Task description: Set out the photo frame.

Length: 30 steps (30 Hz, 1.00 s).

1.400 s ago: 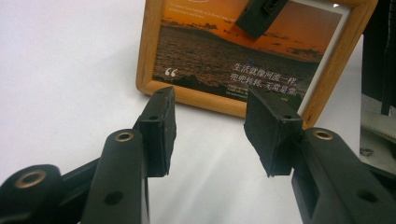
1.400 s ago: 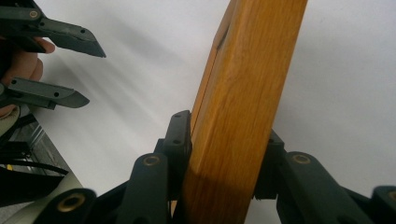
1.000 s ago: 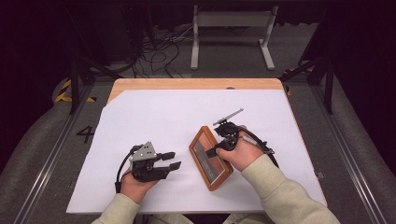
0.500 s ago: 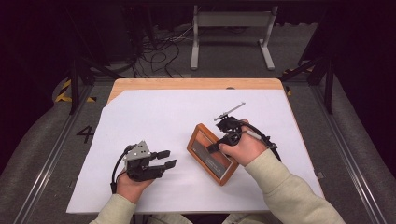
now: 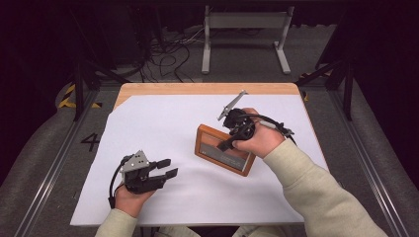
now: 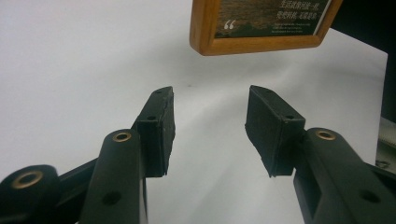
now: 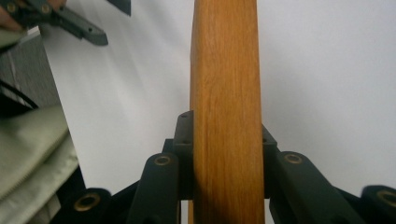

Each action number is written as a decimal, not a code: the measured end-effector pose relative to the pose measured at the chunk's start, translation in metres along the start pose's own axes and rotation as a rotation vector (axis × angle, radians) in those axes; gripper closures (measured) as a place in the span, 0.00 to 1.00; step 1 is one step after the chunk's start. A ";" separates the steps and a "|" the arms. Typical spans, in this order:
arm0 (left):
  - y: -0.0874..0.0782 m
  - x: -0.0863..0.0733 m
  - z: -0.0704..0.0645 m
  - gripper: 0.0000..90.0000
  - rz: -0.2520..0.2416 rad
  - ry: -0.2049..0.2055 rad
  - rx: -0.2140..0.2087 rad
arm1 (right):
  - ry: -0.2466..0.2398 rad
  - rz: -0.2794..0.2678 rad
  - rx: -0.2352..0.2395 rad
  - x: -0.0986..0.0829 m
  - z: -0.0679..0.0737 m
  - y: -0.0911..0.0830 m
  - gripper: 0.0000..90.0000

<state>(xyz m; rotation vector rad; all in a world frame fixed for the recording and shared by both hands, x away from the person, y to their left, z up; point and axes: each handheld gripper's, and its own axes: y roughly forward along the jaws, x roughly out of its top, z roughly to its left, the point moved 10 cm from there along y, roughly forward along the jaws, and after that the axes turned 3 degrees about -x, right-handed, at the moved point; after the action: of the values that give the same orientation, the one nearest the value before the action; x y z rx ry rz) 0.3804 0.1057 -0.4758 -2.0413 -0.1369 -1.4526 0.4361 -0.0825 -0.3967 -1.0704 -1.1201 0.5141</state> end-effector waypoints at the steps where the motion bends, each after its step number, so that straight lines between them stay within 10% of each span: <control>1: -0.002 0.000 0.001 0.58 -0.003 -0.004 0.006 | -0.020 0.005 -0.002 0.001 0.000 0.000 0.79; 12: -0.008 -0.002 0.005 0.57 -0.014 -0.019 0.024 | -0.269 0.068 0.031 0.012 -0.009 0.010 0.79; 30: -0.004 -0.001 0.005 0.57 -0.014 -0.014 0.011 | -0.333 0.182 0.124 -0.002 -0.014 0.044 0.79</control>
<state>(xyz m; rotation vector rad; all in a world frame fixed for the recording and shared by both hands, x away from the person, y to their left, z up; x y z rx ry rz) 0.3824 0.1116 -0.4757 -2.0459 -0.1652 -1.4435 0.4553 -0.0708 -0.4366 -1.0051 -1.2669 0.9205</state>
